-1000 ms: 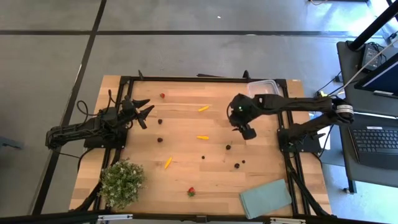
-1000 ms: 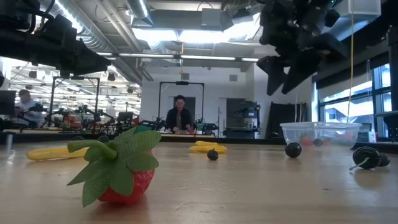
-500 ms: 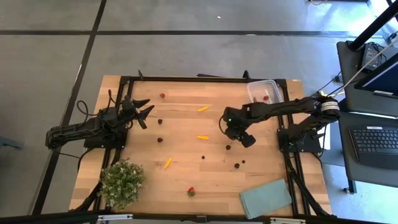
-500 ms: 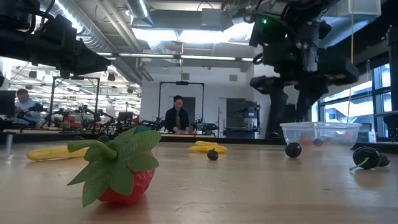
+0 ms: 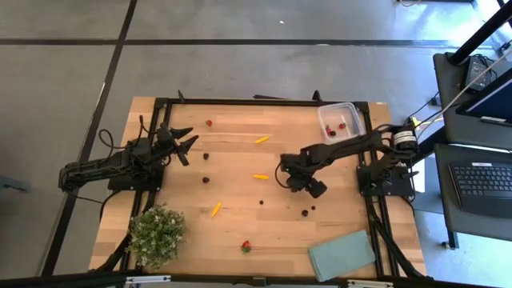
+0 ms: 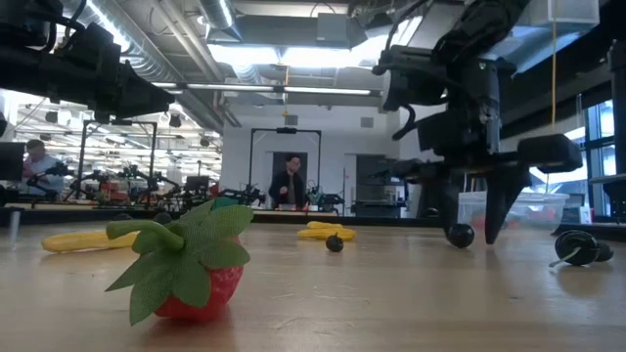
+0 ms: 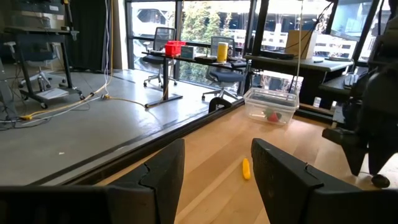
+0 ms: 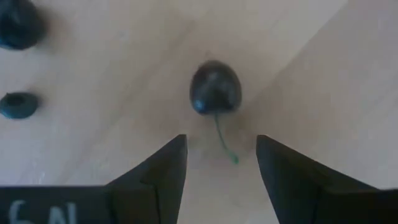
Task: Pick and placing Produce into tupperware
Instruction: Put the black cherry into the transparent bin
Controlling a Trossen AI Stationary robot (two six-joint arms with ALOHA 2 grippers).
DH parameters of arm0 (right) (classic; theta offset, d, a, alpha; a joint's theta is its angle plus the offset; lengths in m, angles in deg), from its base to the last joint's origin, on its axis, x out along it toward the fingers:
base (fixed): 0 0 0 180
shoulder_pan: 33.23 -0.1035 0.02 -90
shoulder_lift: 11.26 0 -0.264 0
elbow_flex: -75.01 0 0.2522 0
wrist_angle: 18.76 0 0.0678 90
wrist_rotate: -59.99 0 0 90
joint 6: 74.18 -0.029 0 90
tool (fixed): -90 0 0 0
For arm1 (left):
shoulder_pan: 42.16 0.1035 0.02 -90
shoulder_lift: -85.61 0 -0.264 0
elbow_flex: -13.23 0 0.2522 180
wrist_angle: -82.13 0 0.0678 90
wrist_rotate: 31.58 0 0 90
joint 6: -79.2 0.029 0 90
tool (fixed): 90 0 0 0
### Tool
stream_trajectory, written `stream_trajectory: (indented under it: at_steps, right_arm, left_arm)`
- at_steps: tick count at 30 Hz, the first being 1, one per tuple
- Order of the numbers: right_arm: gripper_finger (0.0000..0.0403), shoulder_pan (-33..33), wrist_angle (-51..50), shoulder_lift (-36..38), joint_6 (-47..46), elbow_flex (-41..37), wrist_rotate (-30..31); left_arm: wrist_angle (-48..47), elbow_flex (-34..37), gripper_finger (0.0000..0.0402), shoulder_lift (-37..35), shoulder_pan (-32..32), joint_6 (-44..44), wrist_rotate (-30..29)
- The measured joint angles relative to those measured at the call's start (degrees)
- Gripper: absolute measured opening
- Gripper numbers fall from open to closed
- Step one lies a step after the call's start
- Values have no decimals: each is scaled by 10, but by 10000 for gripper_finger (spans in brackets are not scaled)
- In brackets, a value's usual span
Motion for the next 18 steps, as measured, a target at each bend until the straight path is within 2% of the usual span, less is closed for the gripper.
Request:
stream_trajectory:
  at_steps: [10, 18]
  right_arm:
    - [188, -12, 28, -3, -31, 0, 0]
    - [119, -11, 26, -3, -32, 0, 13]
  left_arm:
    - [0, 0, 179, 0, 0, 0, 0]
    - [0, 0, 179, 0, 0, 0, 0]
